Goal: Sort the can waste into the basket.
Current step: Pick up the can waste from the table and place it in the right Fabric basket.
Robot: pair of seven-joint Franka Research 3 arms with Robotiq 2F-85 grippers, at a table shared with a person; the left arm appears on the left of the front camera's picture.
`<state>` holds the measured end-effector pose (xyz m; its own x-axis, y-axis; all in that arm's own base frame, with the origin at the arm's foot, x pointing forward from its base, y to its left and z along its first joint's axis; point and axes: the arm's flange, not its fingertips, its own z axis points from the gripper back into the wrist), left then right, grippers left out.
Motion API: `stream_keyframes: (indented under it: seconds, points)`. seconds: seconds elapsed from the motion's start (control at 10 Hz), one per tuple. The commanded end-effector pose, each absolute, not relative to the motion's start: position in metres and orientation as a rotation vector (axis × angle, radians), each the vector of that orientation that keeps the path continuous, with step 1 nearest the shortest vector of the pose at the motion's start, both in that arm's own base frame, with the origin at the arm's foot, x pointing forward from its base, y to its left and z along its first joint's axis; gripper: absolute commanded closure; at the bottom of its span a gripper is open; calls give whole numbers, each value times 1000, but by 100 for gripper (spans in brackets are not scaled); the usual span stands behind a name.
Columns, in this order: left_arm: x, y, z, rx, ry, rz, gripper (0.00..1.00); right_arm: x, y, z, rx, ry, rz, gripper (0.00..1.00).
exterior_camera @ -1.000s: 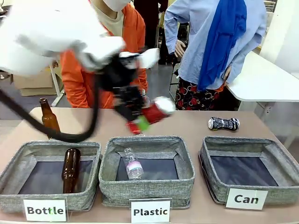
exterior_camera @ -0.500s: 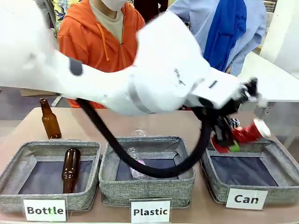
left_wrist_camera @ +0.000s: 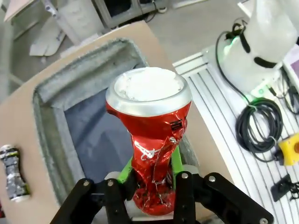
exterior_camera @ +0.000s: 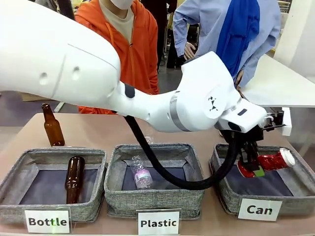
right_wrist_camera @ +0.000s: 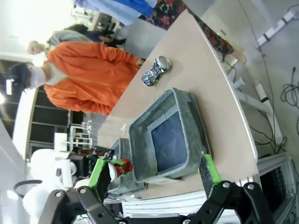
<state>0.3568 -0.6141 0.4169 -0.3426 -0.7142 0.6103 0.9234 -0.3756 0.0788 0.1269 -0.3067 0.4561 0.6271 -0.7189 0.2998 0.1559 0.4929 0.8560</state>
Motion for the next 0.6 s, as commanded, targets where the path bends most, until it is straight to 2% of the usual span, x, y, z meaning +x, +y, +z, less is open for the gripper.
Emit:
stream_keyframes:
  seconds: [0.0, 0.5]
  points:
    - [352, -638, 424, -559, -549, -1858, 100, 107, -314, 459, 943, -702, -596, 0]
    - [366, -652, 410, -495, -614, -1778, 100, 108, -315, 455, 940, -724, -573, 0]
